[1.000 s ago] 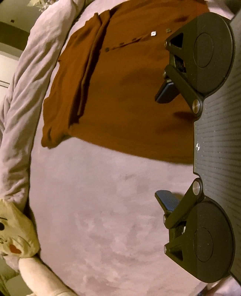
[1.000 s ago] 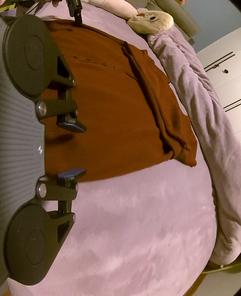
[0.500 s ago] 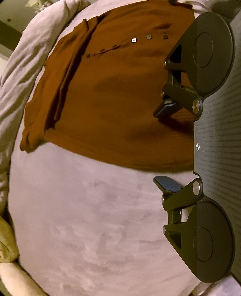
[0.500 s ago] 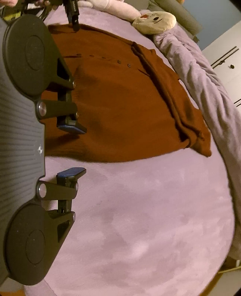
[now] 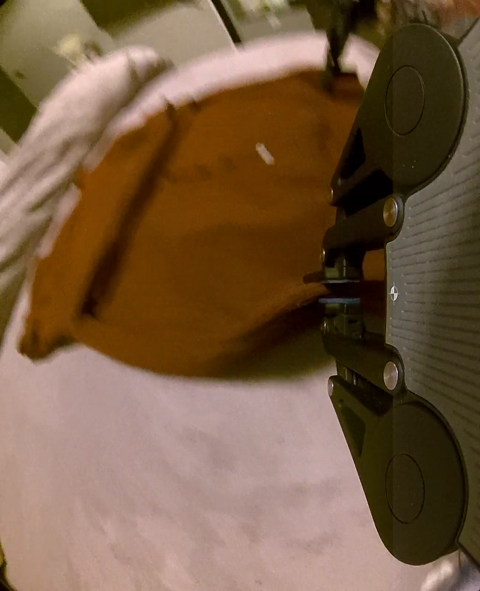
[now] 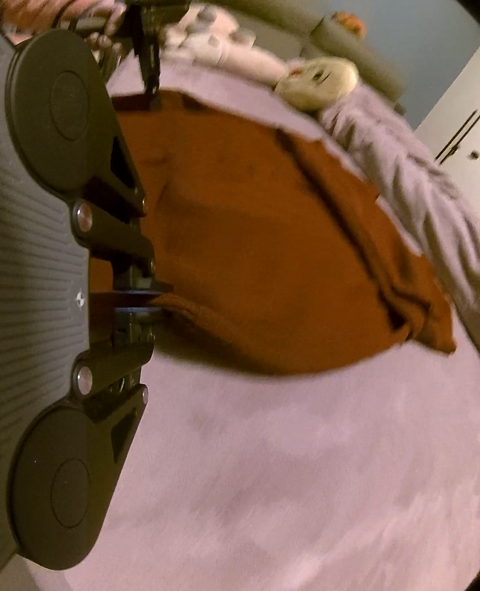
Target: Fold small clothes
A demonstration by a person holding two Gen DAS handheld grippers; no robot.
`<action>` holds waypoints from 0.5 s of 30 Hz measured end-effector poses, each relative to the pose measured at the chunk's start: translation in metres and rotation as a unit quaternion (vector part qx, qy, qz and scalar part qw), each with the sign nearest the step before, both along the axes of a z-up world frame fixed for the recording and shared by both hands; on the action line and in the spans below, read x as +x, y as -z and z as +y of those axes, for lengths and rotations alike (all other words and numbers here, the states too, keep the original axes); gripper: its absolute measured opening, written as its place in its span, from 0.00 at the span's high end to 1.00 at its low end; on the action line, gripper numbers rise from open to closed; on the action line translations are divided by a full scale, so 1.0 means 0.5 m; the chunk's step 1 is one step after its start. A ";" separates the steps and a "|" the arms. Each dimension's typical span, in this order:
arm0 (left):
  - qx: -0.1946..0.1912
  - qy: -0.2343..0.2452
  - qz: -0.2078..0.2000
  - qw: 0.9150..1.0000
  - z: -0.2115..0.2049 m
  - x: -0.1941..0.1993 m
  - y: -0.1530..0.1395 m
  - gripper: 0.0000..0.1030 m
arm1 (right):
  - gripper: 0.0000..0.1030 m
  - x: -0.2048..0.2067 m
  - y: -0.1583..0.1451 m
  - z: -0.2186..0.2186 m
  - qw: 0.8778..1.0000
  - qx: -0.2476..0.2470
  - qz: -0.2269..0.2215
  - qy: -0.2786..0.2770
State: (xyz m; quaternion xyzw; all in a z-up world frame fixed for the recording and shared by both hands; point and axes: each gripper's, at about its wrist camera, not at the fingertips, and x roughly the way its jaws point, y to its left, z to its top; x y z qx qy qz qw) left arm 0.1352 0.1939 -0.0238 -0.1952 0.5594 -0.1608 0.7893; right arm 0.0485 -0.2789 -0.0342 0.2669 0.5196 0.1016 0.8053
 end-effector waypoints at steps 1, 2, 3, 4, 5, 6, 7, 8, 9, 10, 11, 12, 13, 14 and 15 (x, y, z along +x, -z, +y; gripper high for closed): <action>-0.013 -0.005 -0.014 1.000 0.003 0.014 -0.021 0.92 | 0.95 0.012 -0.008 -0.001 1.000 0.017 -0.005 0.005; -0.025 -0.010 -0.032 0.999 0.005 0.031 -0.043 0.92 | 0.95 0.025 -0.016 -0.002 0.999 0.031 -0.009 0.011; -0.034 -0.018 -0.043 0.998 0.008 0.047 -0.059 0.92 | 0.95 0.042 -0.025 -0.005 0.999 0.045 -0.018 0.019; -0.044 -0.027 -0.054 0.997 0.010 0.065 -0.074 0.92 | 0.95 0.060 -0.033 -0.008 0.998 0.058 -0.027 0.027; -0.050 -0.035 -0.065 0.996 0.009 0.086 -0.087 0.92 | 0.95 0.077 -0.040 -0.011 0.996 0.068 -0.035 0.036; -0.049 -0.043 -0.081 0.995 0.009 0.108 -0.101 0.92 | 0.95 0.097 -0.048 -0.013 0.995 0.076 -0.044 0.045; -0.047 -0.049 -0.092 0.993 0.009 0.127 -0.109 0.92 | 0.96 0.118 -0.055 -0.014 0.994 0.075 -0.055 0.052; -0.045 -0.058 -0.102 0.992 0.008 0.148 -0.115 0.92 | 0.96 0.141 -0.064 -0.014 0.994 0.069 -0.070 0.057; -0.044 -0.069 -0.105 0.991 0.008 0.167 -0.116 0.92 | 0.96 0.159 -0.067 -0.015 0.993 0.064 -0.080 0.061; -0.043 -0.084 -0.102 0.990 0.010 0.189 -0.111 0.92 | 0.96 0.183 -0.068 -0.019 0.992 0.060 -0.086 0.070; -0.037 -0.097 -0.099 0.990 0.011 0.208 -0.104 0.92 | 0.96 0.206 -0.066 -0.023 0.991 0.058 -0.088 0.084; -0.026 -0.112 -0.095 0.989 0.013 0.227 -0.091 0.92 | 0.96 0.224 -0.062 -0.028 0.990 0.054 -0.090 0.093; -0.016 -0.128 -0.088 0.988 0.011 0.246 -0.076 0.92 | 0.96 0.245 -0.058 -0.029 0.990 0.041 -0.092 0.102; -0.009 -0.138 -0.082 0.987 0.013 0.261 -0.061 0.92 | 0.96 0.261 -0.053 -0.030 0.989 0.030 -0.092 0.112; 0.000 -0.151 -0.075 0.986 0.011 0.276 -0.044 0.92 | 0.96 0.277 -0.047 -0.032 0.988 0.024 -0.093 0.121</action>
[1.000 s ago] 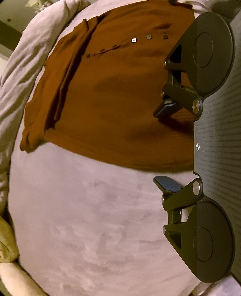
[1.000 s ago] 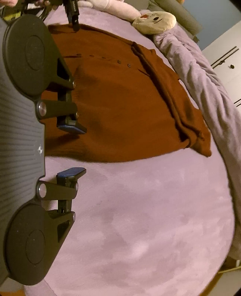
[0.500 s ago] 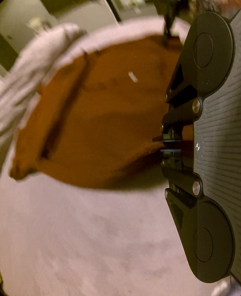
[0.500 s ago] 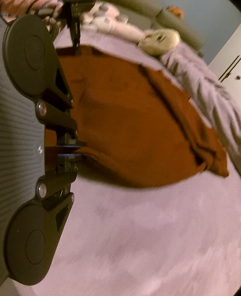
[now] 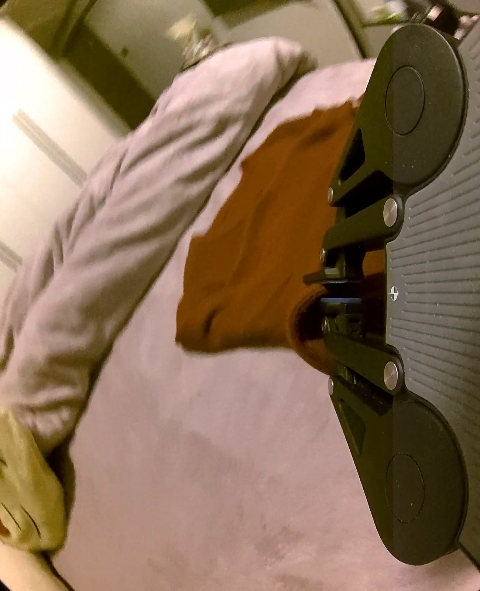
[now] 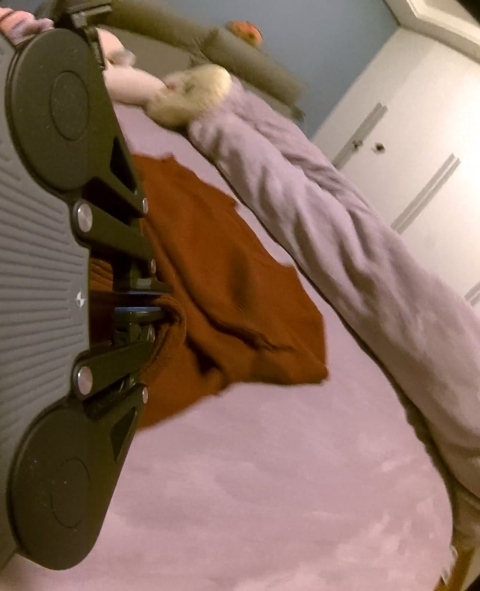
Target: Fold small clothes
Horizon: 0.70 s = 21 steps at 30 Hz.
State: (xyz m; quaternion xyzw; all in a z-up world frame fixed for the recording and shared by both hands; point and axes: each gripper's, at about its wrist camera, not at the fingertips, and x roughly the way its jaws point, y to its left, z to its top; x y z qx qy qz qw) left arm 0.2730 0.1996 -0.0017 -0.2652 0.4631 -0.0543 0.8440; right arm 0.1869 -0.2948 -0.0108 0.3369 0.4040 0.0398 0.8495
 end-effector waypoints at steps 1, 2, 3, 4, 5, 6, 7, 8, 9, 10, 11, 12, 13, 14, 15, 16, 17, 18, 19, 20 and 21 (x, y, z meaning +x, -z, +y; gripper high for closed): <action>0.004 -0.008 0.005 1.000 0.004 0.006 0.015 0.92 | 0.96 0.015 0.006 -0.001 1.000 -0.008 0.001 0.009; 0.010 -0.015 0.008 1.000 0.006 0.012 0.030 0.92 | 0.96 0.027 0.011 0.000 1.000 -0.023 0.004 0.018; 0.016 -0.021 0.011 1.000 0.006 0.018 0.043 0.92 | 0.96 0.036 0.014 0.000 0.999 -0.035 0.004 0.021; 0.022 -0.022 0.013 0.999 0.007 0.023 0.055 0.92 | 0.95 0.045 0.019 0.002 0.999 -0.048 0.003 0.018; 0.027 -0.018 0.016 0.999 0.007 0.026 0.064 0.92 | 0.95 0.054 0.022 0.009 0.997 -0.074 0.005 0.008; 0.035 -0.009 0.014 0.999 0.006 0.022 0.070 0.91 | 0.95 0.060 0.024 0.018 0.995 -0.097 0.009 -0.003; 0.048 0.000 0.010 0.999 0.001 0.020 0.072 0.88 | 0.94 0.058 0.025 0.021 0.993 -0.117 0.008 -0.011; 0.065 0.011 0.003 0.998 -0.001 0.014 0.068 0.87 | 0.91 0.055 0.022 0.025 0.990 -0.140 0.002 -0.017; 0.082 0.022 -0.007 0.996 -0.003 0.006 0.065 0.86 | 0.87 0.051 0.015 0.020 0.988 -0.155 -0.005 -0.022; 0.103 0.032 -0.024 0.994 -0.004 -0.002 0.061 0.83 | 0.72 0.042 0.007 0.019 0.985 -0.172 -0.019 -0.028; 0.127 0.042 -0.039 0.990 -0.003 -0.011 0.056 0.81 | 0.53 0.029 -0.002 0.016 0.980 -0.193 -0.039 -0.031; 0.147 0.051 -0.049 0.987 -0.002 -0.019 0.052 0.79 | 0.47 0.019 -0.012 0.013 0.974 -0.217 -0.055 -0.034; 0.169 0.060 -0.061 0.982 -0.001 -0.028 0.047 0.64 | 0.46 0.011 -0.020 0.012 0.968 -0.240 -0.069 -0.039; 0.190 0.070 -0.077 0.976 -0.002 -0.038 0.043 0.56 | 0.46 0.003 -0.025 0.009 0.961 -0.258 -0.081 -0.053; 0.201 0.086 -0.092 0.972 -0.002 -0.049 0.037 0.49 | 0.46 0.000 -0.028 0.006 0.959 -0.260 -0.089 -0.069; 0.199 0.099 -0.105 0.969 -0.001 -0.057 0.032 0.49 | 0.46 -0.001 -0.027 0.004 0.958 -0.257 -0.093 -0.091; 0.189 0.113 -0.118 0.968 0.003 -0.065 0.028 0.47 | 0.46 0.000 -0.022 0.008 0.953 -0.265 -0.091 -0.114; 0.179 0.125 -0.126 0.968 0.006 -0.070 0.026 0.40 | 0.46 0.005 -0.018 0.017 0.946 -0.284 -0.088 -0.130; 0.175 0.136 -0.129 0.966 0.004 -0.072 0.026 0.34 | 0.46 0.008 -0.012 0.028 0.937 -0.308 -0.086 -0.143; 0.175 0.148 -0.129 0.965 -0.002 -0.071 0.030 0.32 | 0.46 0.014 -0.006 0.036 0.930 -0.324 -0.085 -0.153; 0.174 0.164 -0.129 0.962 -0.008 -0.073 0.035 0.32 | 0.46 0.022 0.001 0.040 0.928 -0.327 -0.083 -0.158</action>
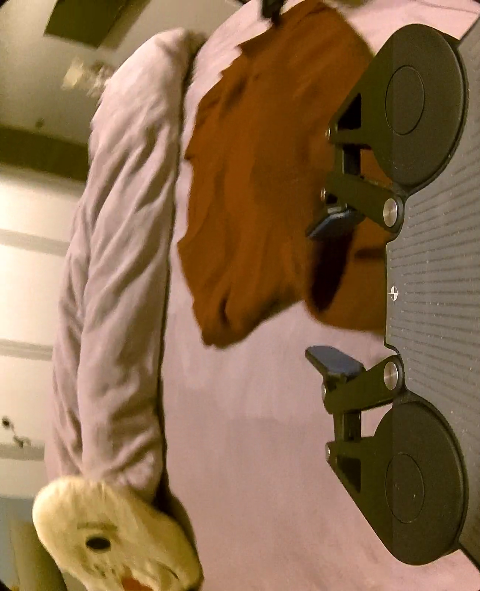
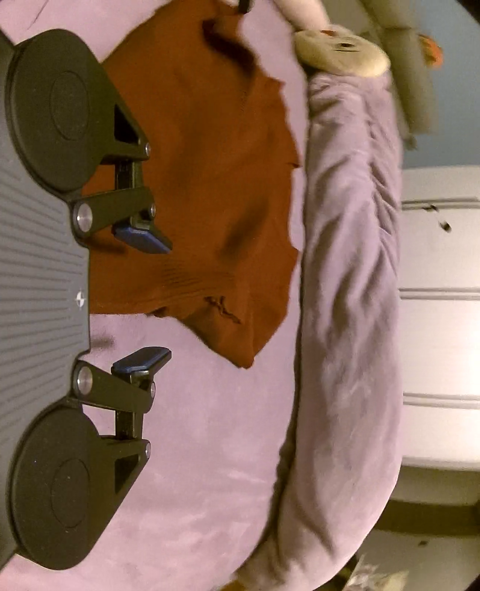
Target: Fold small clothes
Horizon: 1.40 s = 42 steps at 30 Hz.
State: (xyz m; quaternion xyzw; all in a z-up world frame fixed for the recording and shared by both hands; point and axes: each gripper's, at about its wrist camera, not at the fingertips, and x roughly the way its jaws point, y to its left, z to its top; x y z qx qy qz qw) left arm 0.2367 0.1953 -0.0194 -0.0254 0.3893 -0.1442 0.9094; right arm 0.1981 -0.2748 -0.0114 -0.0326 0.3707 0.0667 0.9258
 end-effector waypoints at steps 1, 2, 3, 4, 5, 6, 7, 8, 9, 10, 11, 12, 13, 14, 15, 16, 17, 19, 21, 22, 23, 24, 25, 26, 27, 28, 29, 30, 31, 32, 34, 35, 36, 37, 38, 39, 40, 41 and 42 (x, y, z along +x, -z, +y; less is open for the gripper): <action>0.002 0.013 0.003 1.000 -0.010 0.002 0.006 0.31 | 0.46 0.008 0.007 0.001 1.000 0.004 0.004 0.002; 0.009 0.023 0.005 1.000 -0.020 0.003 0.012 0.30 | 0.46 0.022 0.014 0.001 1.000 0.010 0.008 0.005; 0.026 0.025 0.004 0.999 -0.031 0.008 0.020 0.30 | 0.46 0.030 0.019 0.005 1.000 0.012 0.010 0.006; 0.040 0.023 0.005 0.999 -0.040 0.014 0.028 0.30 | 0.46 0.041 0.024 0.010 1.000 0.010 0.010 0.005; 0.048 0.017 0.010 0.999 -0.046 0.022 0.037 0.30 | 0.47 0.052 0.028 0.016 1.000 0.006 0.012 0.000; 0.052 0.007 0.015 0.998 -0.052 0.031 0.043 0.30 | 0.51 0.058 0.032 0.021 1.000 0.004 0.013 -0.004; 0.055 -0.004 0.017 0.998 -0.056 0.040 0.049 0.30 | 0.54 0.065 0.036 0.028 1.000 0.003 0.015 -0.008; 0.055 -0.014 0.018 0.998 -0.058 0.049 0.052 0.30 | 0.57 0.074 0.039 0.033 1.000 -0.002 0.018 -0.010; 0.047 -0.018 0.022 0.998 -0.059 0.058 0.055 0.30 | 0.57 0.077 0.042 0.038 1.000 -0.009 0.019 -0.011; 0.034 -0.020 0.027 0.999 -0.058 0.069 0.058 0.30 | 0.61 0.080 0.046 0.043 1.000 -0.013 0.019 -0.013; 0.023 -0.022 0.035 0.999 -0.057 0.080 0.062 0.30 | 0.64 0.085 0.047 0.044 1.000 -0.014 0.020 -0.013; 0.017 -0.023 0.042 0.999 -0.059 0.091 0.066 0.30 | 0.65 0.088 0.048 0.045 1.000 -0.013 0.020 -0.012; 0.015 -0.024 0.043 0.999 -0.062 0.100 0.067 0.30 | 0.67 0.090 0.048 0.044 1.000 -0.011 0.020 -0.011; 0.014 -0.024 0.040 0.999 -0.065 0.105 0.066 0.30 | 0.72 0.091 0.047 0.043 1.000 -0.011 0.019 -0.009; 0.016 -0.026 0.037 0.999 -0.069 0.110 0.063 0.34 | 0.74 0.091 0.046 0.042 1.000 -0.010 0.018 -0.008; 0.013 -0.028 0.032 0.999 -0.072 0.111 0.057 0.42 | 0.77 0.090 0.044 0.040 1.000 -0.008 0.016 -0.005; 0.005 -0.027 0.028 0.999 -0.074 0.113 0.053 0.48 | 0.79 0.089 0.042 0.039 1.000 -0.007 0.014 -0.003; -0.004 -0.028 0.030 0.999 -0.080 0.116 0.049 0.63 | 0.87 0.087 0.038 0.038 1.000 -0.008 0.008 -0.006; -0.004 -0.025 0.032 0.999 -0.085 0.117 0.050 0.77 | 0.90 0.084 0.035 0.041 1.000 -0.016 0.000 -0.009; -0.003 -0.023 0.032 0.999 -0.087 0.117 0.050 0.88 | 0.91 0.083 0.034 0.043 1.000 -0.020 -0.002 -0.009; -0.008 -0.021 0.033 0.999 -0.088 0.117 0.048 0.88 | 0.92 0.081 0.033 0.045 1.000 -0.021 -0.005 -0.009; -0.014 -0.019 0.031 0.999 -0.089 0.114 0.045 0.88 | 0.93 0.079 0.032 0.046 1.000 -0.017 -0.006 -0.010; -0.015 -0.018 0.028 0.999 -0.090 0.111 0.042 0.89 | 0.94 0.076 0.029 0.047 1.000 -0.012 -0.008 -0.011; -0.014 -0.014 0.023 1.000 -0.092 0.108 0.037 0.89 | 0.94 0.073 0.026 0.049 1.000 -0.009 -0.010 -0.015; -0.015 -0.009 0.019 1.000 -0.093 0.104 0.032 0.90 | 0.94 0.068 0.024 0.052 1.000 -0.011 -0.014 -0.017; -0.015 -0.006 0.013 1.000 -0.095 0.099 0.026 0.90 | 0.94 0.062 0.020 0.056 0.999 -0.013 -0.020 -0.021; -0.016 -0.002 0.007 1.000 -0.096 0.095 0.020 0.90 | 0.94 0.056 0.015 0.059 0.999 -0.013 -0.024 -0.026; -0.017 0.001 0.003 1.000 -0.096 0.091 0.014 0.90 | 0.94 0.052 0.012 0.062 0.999 -0.010 -0.027 -0.028; -0.019 0.003 0.000 1.000 -0.096 0.090 0.011 0.90 | 0.94 0.049 0.010 0.063 0.999 -0.006 -0.029 -0.031; -0.019 0.001 -0.002 1.000 -0.096 0.090 0.008 0.90 | 0.94 0.048 0.011 0.065 0.999 -0.006 -0.029 -0.032; -0.019 -0.005 -0.002 1.000 -0.096 0.095 0.005 0.90 | 0.94 0.052 0.018 0.068 0.999 -0.018 -0.024 -0.032; -0.020 -0.007 0.003 1.000 -0.096 0.100 0.007 0.90 | 0.94 0.059 0.024 0.069 0.999 -0.023 -0.017 -0.029; -0.021 -0.008 0.012 1.000 -0.097 0.107 0.010 0.89 | 0.94 0.064 0.028 0.070 0.999 -0.025 -0.012 -0.024; -0.024 -0.007 0.021 0.999 -0.099 0.113 0.016 0.87 | 0.94 0.069 0.032 0.070 0.999 -0.024 -0.007 -0.020; -0.023 -0.007 0.030 0.999 -0.102 0.118 0.022 0.85 | 0.94 0.074 0.036 0.070 1.000 -0.024 -0.003 -0.016; -0.016 -0.008 0.038 0.999 -0.107 0.123 0.029 0.80 | 0.93 0.079 0.040 0.070 1.000 -0.025 0.001 -0.009; -0.009 -0.008 0.040 0.999 -0.110 0.124 0.035 0.79 | 0.93 0.084 0.045 0.069 1.000 -0.024 0.007 -0.005; -0.004 -0.008 0.041 0.999 -0.114 0.126 0.038 0.79 | 0.93 0.088 0.048 0.068 1.000 -0.022 0.010 -0.001; -0.003 -0.008 0.041 0.999 -0.116 0.125 0.041 0.79 | 0.93 0.090 0.050 0.068 1.000 -0.023 0.011 0.000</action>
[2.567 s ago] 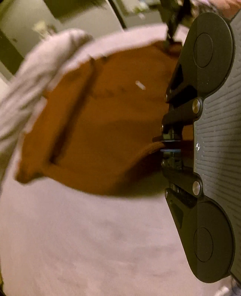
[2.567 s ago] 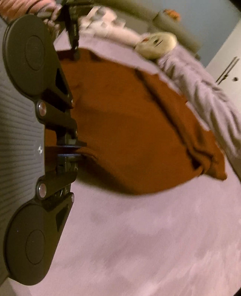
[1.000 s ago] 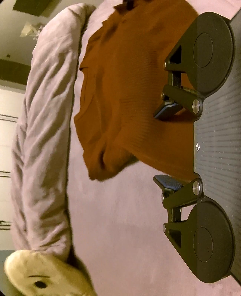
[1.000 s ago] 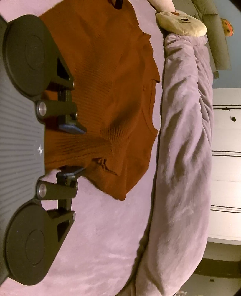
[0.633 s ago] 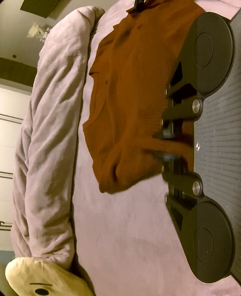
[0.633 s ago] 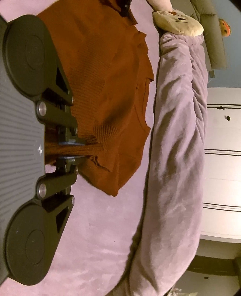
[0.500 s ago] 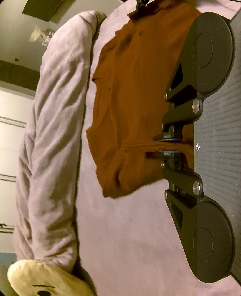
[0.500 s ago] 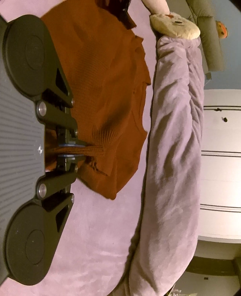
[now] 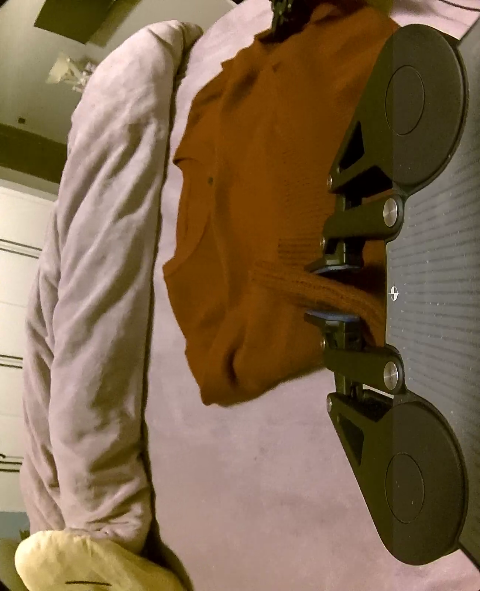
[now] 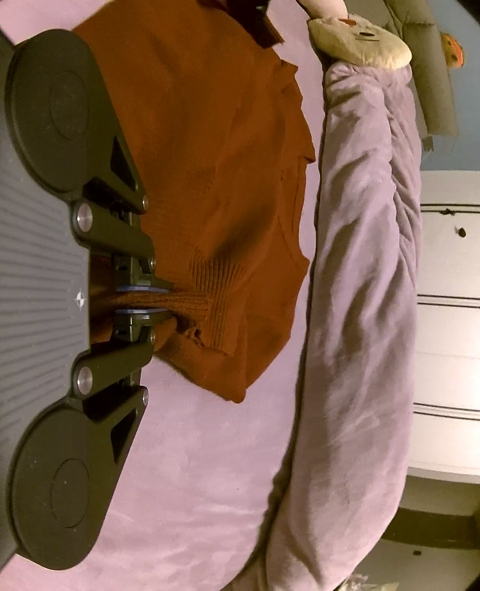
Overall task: Fold small clothes
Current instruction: 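Grasp the hem with both grippers and lift it toward the collar, then lay the hem over the collar and open both grippers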
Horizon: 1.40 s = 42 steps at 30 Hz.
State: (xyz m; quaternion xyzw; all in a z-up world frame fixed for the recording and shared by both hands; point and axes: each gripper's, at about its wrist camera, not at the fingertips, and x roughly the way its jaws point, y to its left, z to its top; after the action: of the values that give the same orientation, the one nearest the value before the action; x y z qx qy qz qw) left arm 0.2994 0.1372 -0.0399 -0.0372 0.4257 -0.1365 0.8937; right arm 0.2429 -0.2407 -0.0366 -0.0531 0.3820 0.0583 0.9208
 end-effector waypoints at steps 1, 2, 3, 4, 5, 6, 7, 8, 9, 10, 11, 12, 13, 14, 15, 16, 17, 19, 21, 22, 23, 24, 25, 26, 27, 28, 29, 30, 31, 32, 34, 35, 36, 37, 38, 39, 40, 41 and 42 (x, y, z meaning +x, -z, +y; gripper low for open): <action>0.000 -0.001 0.001 1.000 -0.002 0.000 0.002 0.79 | 0.93 0.002 0.002 0.001 1.000 -0.004 0.000 -0.001; 0.002 -0.002 0.000 1.000 -0.003 0.000 0.002 0.81 | 0.93 0.001 0.002 0.004 1.000 -0.008 0.000 -0.003; 0.004 -0.002 -0.002 1.000 -0.004 -0.002 0.001 0.89 | 0.93 -0.001 0.001 0.005 1.000 -0.010 -0.001 -0.005; 0.010 -0.003 -0.005 1.000 -0.004 -0.004 -0.001 0.90 | 0.94 -0.003 -0.002 0.007 1.000 -0.014 -0.004 -0.007; 0.013 -0.006 -0.009 1.000 -0.004 -0.008 -0.006 0.90 | 0.94 -0.009 -0.008 0.011 1.000 -0.023 -0.011 -0.009; 0.011 -0.006 -0.012 1.000 -0.002 -0.011 -0.013 0.91 | 0.95 -0.014 -0.015 0.015 0.999 -0.029 -0.018 -0.012; 0.010 -0.006 -0.017 1.000 0.000 -0.016 -0.022 0.91 | 0.95 -0.022 -0.026 0.019 0.999 -0.033 -0.026 -0.018; 0.014 -0.006 -0.025 1.000 0.002 -0.023 -0.034 0.91 | 0.95 -0.030 -0.039 0.021 0.999 -0.034 -0.035 -0.022; 0.016 -0.006 -0.033 0.999 0.004 -0.029 -0.047 0.91 | 0.95 -0.039 -0.057 0.022 0.998 -0.032 -0.046 -0.028; 0.014 -0.005 -0.043 0.999 0.008 -0.034 -0.063 0.91 | 0.95 -0.047 -0.074 0.023 0.997 -0.030 -0.058 -0.032; 0.013 -0.007 -0.052 0.999 0.013 -0.038 -0.079 0.91 | 0.95 -0.052 -0.089 0.024 0.997 -0.031 -0.068 -0.034; 0.011 -0.011 -0.060 0.998 0.019 -0.039 -0.095 0.91 | 0.95 -0.056 -0.107 0.026 0.996 -0.031 -0.079 -0.038; 0.004 -0.014 -0.068 0.998 0.025 -0.038 -0.111 0.91 | 0.95 -0.056 -0.122 0.026 0.995 -0.032 -0.090 -0.039; -0.002 -0.023 -0.075 0.997 0.032 -0.036 -0.127 0.91 | 0.95 -0.054 -0.137 0.027 0.994 -0.031 -0.101 -0.039; -0.008 -0.029 -0.079 0.996 0.037 -0.030 -0.141 0.91 | 0.95 -0.048 -0.150 0.028 0.993 -0.031 -0.109 -0.039; -0.013 -0.033 -0.085 0.996 0.042 -0.022 -0.154 0.91 | 0.95 -0.042 -0.162 0.030 0.992 -0.032 -0.118 -0.037; -0.012 -0.040 -0.092 0.995 0.044 -0.014 -0.165 0.91 | 0.95 -0.033 -0.173 0.033 0.991 -0.034 -0.127 -0.034; -0.011 -0.050 -0.100 0.994 0.048 0.009 -0.183 0.91 | 0.95 -0.008 -0.188 0.038 0.989 -0.036 -0.139 -0.029; -0.002 -0.060 -0.108 0.992 0.047 0.039 -0.193 0.91 | 0.95 0.022 -0.194 0.045 0.987 -0.048 -0.149 -0.024; 0.003 -0.063 -0.111 0.992 0.046 0.056 -0.197 0.91 | 0.95 0.039 -0.195 0.048 0.987 -0.054 -0.153 -0.020; 0.008 -0.068 -0.112 0.991 0.045 0.073 -0.198 0.91 | 0.95 0.057 -0.194 0.052 0.986 -0.060 -0.155 -0.016; 0.013 -0.074 -0.113 0.991 0.043 0.091 -0.199 0.91 | 0.95 0.076 -0.195 0.055 0.985 -0.065 -0.157 -0.012; 0.018 -0.078 -0.117 0.990 0.041 0.107 -0.199 0.91 | 0.95 0.094 -0.195 0.058 0.985 -0.069 -0.159 -0.007; 0.020 -0.083 -0.120 0.989 0.040 0.125 -0.198 0.91 | 0.95 0.112 -0.195 0.059 0.984 -0.073 -0.161 0.000; 0.022 -0.087 -0.122 0.988 0.041 0.138 -0.197 0.91 | 0.95 0.132 -0.195 0.057 0.984 -0.078 -0.163 0.006; 0.025 -0.089 -0.125 0.988 0.040 0.155 -0.194 0.91 | 0.95 0.149 -0.192 0.055 0.983 -0.083 -0.165 0.013; 0.028 -0.091 -0.126 0.987 0.039 0.166 -0.189 0.91 | 0.95 0.168 -0.188 0.052 0.982 -0.087 -0.165 0.022; 0.034 -0.094 -0.124 0.987 0.035 0.181 -0.180 0.91 | 0.95 0.185 -0.183 0.051 0.982 -0.090 -0.162 0.028; 0.040 -0.093 -0.121 0.987 0.031 0.196 -0.170 0.91 | 0.95 0.201 -0.174 0.050 0.982 -0.094 -0.158 0.034; 0.046 -0.093 -0.117 0.988 0.027 0.209 -0.158 0.91 | 0.95 0.220 -0.162 0.050 0.983 -0.099 -0.151 0.038; 0.065 -0.091 -0.106 0.988 0.015 0.231 -0.128 0.91 | 0.95 0.250 -0.135 0.050 0.984 -0.107 -0.135 0.042; 0.074 -0.090 -0.099 0.988 0.009 0.240 -0.110 0.91 | 0.95 0.262 -0.120 0.050 0.985 -0.110 -0.125 0.044; 0.079 -0.089 -0.095 0.988 0.004 0.246 -0.096 0.91 | 0.95 0.275 -0.102 0.050 0.986 -0.114 -0.115 0.045; 0.084 -0.089 -0.088 0.989 -0.001 0.251 -0.079 0.91 | 0.95 0.285 -0.086 0.050 0.986 -0.118 -0.107 0.048; 0.089 -0.091 -0.082 0.989 -0.004 0.254 -0.064 0.91 | 0.95 0.292 -0.072 0.050 0.986 -0.121 -0.100 0.050; 0.094 -0.091 -0.077 0.988 -0.007 0.258 -0.049 0.91 | 0.95 0.299 -0.058 0.049 0.987 -0.123 -0.092 0.053; 0.101 -0.089 -0.074 0.988 -0.010 0.261 -0.036 0.91 | 0.95 0.304 -0.045 0.048 0.987 -0.124 -0.086 0.057; 0.107 -0.089 -0.070 0.988 -0.012 0.264 -0.024 0.91 | 0.95 0.308 -0.035 0.048 0.987 -0.126 -0.080 0.059; 0.111 -0.088 -0.064 0.988 -0.013 0.267 -0.012 0.91 | 0.95 0.311 -0.023 0.048 0.987 -0.127 -0.074 0.059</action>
State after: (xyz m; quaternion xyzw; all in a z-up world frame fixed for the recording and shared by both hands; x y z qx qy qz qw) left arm 0.4327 0.1306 -0.0338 0.0333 0.3752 -0.0110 0.9263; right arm 0.3983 -0.2165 -0.0251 -0.1514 0.3200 -0.0495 0.9339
